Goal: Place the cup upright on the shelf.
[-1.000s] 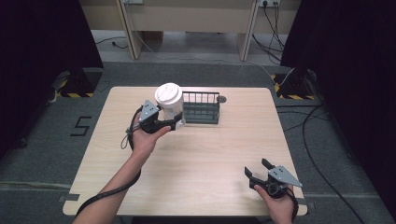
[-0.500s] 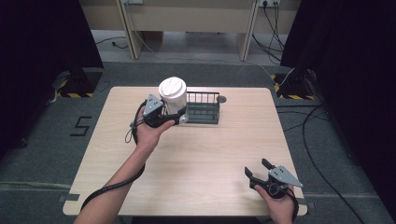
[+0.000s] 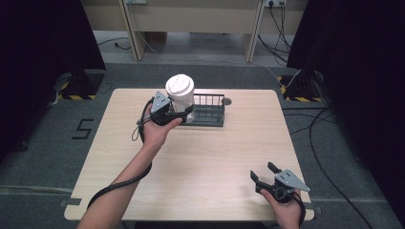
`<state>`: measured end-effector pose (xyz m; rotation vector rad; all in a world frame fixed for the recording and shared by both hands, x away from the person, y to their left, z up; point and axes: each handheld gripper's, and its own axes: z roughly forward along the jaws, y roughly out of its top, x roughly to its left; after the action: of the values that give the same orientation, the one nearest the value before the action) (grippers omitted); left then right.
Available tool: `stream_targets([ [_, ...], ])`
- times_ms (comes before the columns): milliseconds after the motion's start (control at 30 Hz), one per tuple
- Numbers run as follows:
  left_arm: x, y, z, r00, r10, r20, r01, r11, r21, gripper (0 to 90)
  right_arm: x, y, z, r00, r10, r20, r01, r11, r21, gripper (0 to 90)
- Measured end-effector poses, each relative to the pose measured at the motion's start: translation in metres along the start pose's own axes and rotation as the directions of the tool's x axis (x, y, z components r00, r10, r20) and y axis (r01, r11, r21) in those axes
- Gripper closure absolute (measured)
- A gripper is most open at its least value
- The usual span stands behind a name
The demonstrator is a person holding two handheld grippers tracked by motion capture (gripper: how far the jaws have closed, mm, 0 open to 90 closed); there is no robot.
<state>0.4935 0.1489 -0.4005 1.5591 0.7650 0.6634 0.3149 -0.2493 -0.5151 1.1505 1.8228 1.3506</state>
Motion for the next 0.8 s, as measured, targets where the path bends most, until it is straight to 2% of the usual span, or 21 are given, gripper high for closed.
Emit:
stream_targets([
  [400,0.0,0.009,0.014,0.9998,0.018,-0.004,-0.018,0.9998,0.004,17.5,-0.001,0.0,0.0,1.0,0.007,-0.002,-0.007,1.0,-0.005,22.1],
  [800,0.003,0.012,0.029,0.9999,0.005,-0.014,-0.005,1.0,0.007,17.5,-0.001,0.0,-0.001,1.0,0.009,-0.003,-0.009,1.0,-0.009,22.1],
])
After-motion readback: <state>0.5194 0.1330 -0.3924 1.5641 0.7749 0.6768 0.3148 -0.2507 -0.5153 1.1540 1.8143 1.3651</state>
